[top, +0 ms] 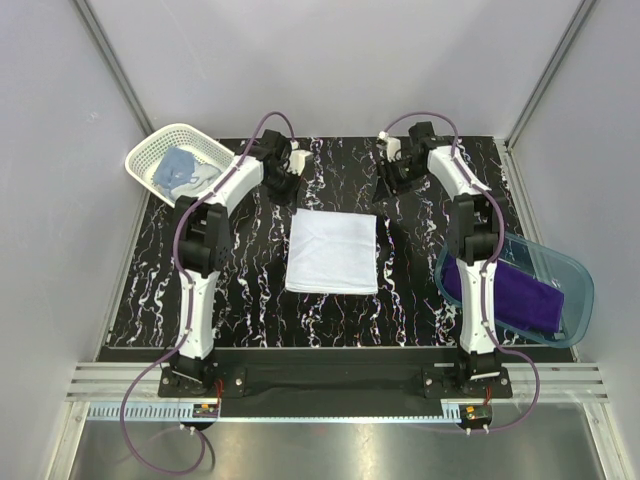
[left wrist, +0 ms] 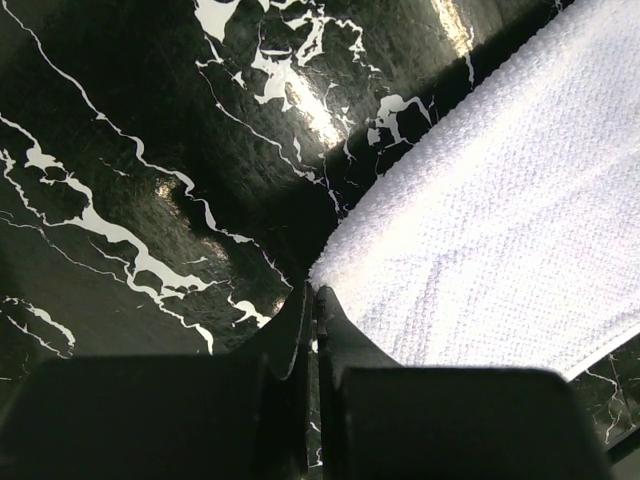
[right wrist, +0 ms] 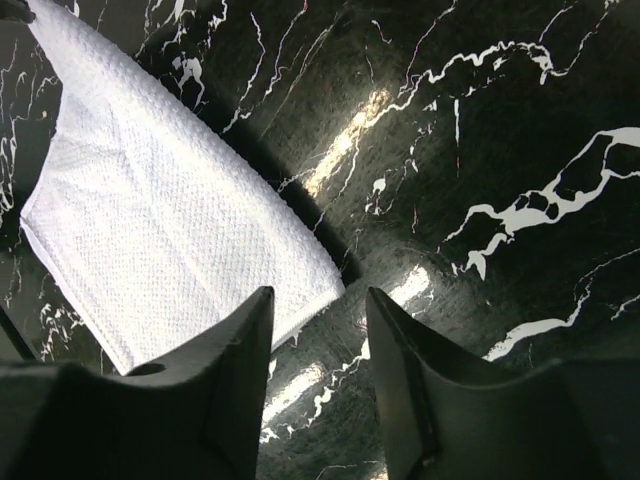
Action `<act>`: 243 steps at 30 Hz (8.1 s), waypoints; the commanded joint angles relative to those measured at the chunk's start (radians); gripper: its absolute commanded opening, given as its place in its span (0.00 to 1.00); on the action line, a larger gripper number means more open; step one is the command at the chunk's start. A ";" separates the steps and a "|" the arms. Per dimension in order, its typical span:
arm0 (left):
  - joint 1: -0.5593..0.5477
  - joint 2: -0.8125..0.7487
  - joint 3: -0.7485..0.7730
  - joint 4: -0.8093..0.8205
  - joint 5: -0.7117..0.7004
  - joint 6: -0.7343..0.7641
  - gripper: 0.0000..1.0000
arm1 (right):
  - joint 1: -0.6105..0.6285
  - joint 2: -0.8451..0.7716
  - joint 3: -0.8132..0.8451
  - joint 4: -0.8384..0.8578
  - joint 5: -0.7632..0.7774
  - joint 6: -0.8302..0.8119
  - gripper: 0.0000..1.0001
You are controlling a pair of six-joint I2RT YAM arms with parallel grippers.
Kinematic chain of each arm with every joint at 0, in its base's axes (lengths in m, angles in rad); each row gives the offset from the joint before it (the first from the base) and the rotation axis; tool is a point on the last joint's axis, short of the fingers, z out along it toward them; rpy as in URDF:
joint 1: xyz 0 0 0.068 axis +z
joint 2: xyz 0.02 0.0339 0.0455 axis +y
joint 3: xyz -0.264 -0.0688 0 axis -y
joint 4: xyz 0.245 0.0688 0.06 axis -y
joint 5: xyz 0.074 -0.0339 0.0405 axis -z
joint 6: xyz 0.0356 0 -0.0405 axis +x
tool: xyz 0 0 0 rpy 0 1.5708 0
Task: Fold and stack the towels
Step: Fold the towel, then neatly place the folded towel into the bin
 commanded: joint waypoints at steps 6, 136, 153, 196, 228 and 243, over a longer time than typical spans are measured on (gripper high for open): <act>0.001 0.029 0.014 0.024 -0.024 -0.002 0.00 | -0.002 0.088 0.057 -0.063 -0.042 -0.001 0.53; -0.255 -0.764 -0.750 0.218 -0.130 -0.357 0.43 | 0.208 -0.745 -0.948 0.250 0.316 0.502 0.36; -0.280 -0.644 -1.070 0.487 -0.129 -0.648 0.41 | 0.210 -0.665 -1.193 0.583 0.302 0.737 0.29; -0.257 -0.678 -0.911 0.404 -0.291 -0.691 0.56 | 0.242 -0.660 -1.031 0.521 0.447 0.685 0.28; -0.134 -0.959 -0.809 0.248 -0.233 -0.533 0.63 | 0.242 -0.700 -1.092 0.443 0.504 0.680 0.67; -0.116 -0.970 -0.797 0.226 -0.184 -0.527 0.63 | 0.240 -0.665 -1.198 0.537 0.449 0.722 0.33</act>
